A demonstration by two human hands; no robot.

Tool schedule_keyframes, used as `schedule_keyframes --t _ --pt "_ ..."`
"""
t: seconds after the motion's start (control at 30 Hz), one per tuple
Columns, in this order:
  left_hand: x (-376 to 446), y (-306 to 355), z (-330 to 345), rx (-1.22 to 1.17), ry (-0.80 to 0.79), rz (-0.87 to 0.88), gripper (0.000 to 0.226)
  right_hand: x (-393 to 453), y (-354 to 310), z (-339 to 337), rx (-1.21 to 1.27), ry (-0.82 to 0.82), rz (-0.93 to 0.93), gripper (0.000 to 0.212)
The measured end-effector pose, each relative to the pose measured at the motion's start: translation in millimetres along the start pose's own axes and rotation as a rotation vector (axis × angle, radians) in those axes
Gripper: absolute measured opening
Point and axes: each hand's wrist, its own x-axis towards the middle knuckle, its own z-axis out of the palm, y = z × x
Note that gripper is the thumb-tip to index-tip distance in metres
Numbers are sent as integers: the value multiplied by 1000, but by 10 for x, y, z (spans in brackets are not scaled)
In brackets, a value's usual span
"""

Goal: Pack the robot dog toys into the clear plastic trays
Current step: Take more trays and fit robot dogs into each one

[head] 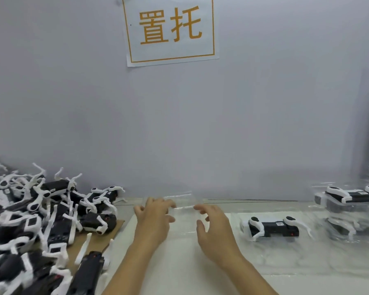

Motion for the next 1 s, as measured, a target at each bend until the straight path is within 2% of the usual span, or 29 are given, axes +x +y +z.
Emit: schedule_keyframes --t 0.1,0.17,0.27,0.37,0.43,0.47,0.57,0.63,0.7,0.8,1.0 --pt "55 109 -198 24 20 175 35 9 -68 -58 -255 15 -95 54" --pt "83 186 -306 76 36 321 41 30 -95 -85 -338 28 -106 55" --pt "82 279 -403 78 123 425 43 51 -116 -125 -187 41 -98 21" --pt "25 394 -390 -114 331 338 50 43 -140 -128 39 136 -24 26" --pt "-23 465 -366 -358 471 129 62 47 -185 -118 149 207 8 20" --pt "-37 489 -365 -507 483 4 63 51 -207 -112 213 237 29 17" --pt "-60 532 -373 -952 260 -292 51 63 -259 -108 461 275 144 8" --pt "-68 519 -340 -1158 98 -305 29 48 -273 -106 555 217 232 12" --pt "-94 511 -323 -1194 -1 -229 8 35 -246 -101 595 116 299 16" --pt "-99 486 -298 -1159 -8 -217 7 32 -211 -120 623 47 345 20" --pt "-67 391 -276 -1188 56 -217 6 59 -261 -126 608 139 325 16"
